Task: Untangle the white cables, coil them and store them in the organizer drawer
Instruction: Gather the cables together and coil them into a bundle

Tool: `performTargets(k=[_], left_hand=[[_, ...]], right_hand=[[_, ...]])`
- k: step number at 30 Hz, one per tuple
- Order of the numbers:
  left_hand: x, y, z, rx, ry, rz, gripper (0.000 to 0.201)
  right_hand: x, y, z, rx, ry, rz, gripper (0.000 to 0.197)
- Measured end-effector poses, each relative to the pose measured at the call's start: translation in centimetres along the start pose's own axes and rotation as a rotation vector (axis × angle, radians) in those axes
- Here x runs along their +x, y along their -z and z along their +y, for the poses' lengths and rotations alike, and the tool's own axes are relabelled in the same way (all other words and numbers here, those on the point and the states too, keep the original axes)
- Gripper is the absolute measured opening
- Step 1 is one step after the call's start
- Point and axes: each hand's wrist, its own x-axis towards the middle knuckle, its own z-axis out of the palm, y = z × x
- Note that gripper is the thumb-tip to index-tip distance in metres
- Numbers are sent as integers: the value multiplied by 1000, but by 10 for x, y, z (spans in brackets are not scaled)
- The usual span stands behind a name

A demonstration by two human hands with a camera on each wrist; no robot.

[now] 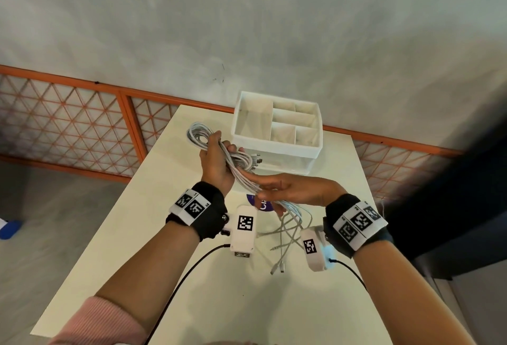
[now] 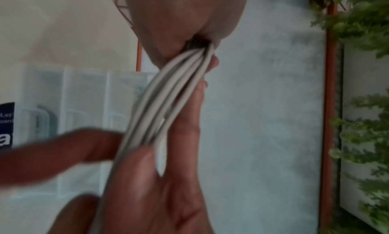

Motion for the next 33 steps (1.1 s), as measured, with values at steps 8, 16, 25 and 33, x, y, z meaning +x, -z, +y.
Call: performTargets(k=[8,16,25,33], left_hand=[[-1,6,18,101,-84,-49,20],[-22,-7,9,487,-193,-313,32],[-35,-20,12,872,-264,-556,24],[-33,-20,21,703,-199,-499,33]], right_hand=[[-8,14,3,69,24,266,35],[-8,27,-34,-229,43,470,14],[-11,20,-50,-322,57,536,35],[-24,28,-56,-328,20,480,21]])
